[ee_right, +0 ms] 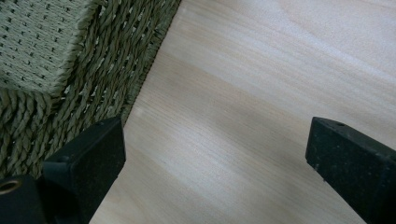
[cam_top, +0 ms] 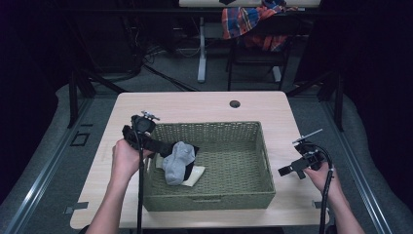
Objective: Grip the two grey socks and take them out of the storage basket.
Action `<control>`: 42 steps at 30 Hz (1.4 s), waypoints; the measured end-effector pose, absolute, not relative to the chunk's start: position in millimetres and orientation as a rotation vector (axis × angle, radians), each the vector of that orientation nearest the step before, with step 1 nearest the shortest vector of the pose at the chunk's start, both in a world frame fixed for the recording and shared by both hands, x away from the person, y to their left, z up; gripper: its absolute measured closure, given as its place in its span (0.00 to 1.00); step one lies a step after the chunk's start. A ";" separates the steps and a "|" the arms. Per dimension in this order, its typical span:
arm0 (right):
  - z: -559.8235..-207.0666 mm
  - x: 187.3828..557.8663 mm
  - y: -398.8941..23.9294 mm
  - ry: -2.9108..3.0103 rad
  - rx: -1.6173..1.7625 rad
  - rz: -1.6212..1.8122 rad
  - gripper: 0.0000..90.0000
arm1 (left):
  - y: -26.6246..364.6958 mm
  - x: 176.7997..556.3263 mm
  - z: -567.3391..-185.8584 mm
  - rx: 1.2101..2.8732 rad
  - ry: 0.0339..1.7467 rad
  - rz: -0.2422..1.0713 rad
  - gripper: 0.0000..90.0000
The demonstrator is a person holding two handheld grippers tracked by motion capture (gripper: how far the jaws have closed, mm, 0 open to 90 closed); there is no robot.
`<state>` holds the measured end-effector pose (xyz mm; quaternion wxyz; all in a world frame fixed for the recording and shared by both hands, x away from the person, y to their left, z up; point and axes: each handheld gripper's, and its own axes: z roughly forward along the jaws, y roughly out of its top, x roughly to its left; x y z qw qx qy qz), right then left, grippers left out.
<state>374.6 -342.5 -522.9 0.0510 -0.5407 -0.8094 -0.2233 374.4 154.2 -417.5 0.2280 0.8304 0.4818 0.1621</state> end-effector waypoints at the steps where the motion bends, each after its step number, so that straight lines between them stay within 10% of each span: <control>1: -522.3 375.4 -343.8 -2.471 -1.623 -0.666 0.05 | 150.4 375.2 -419.3 2.297 1.322 0.440 0.00; 23: -524.0 373.9 -343.8 -2.454 -1.652 -0.680 0.05 | 96.2 397.4 -468.9 2.523 1.257 0.289 0.08; 42: -523.7 374.4 -344.8 -2.459 -1.635 -0.671 0.06 | 99.4 395.6 -481.7 2.544 1.217 0.233 0.91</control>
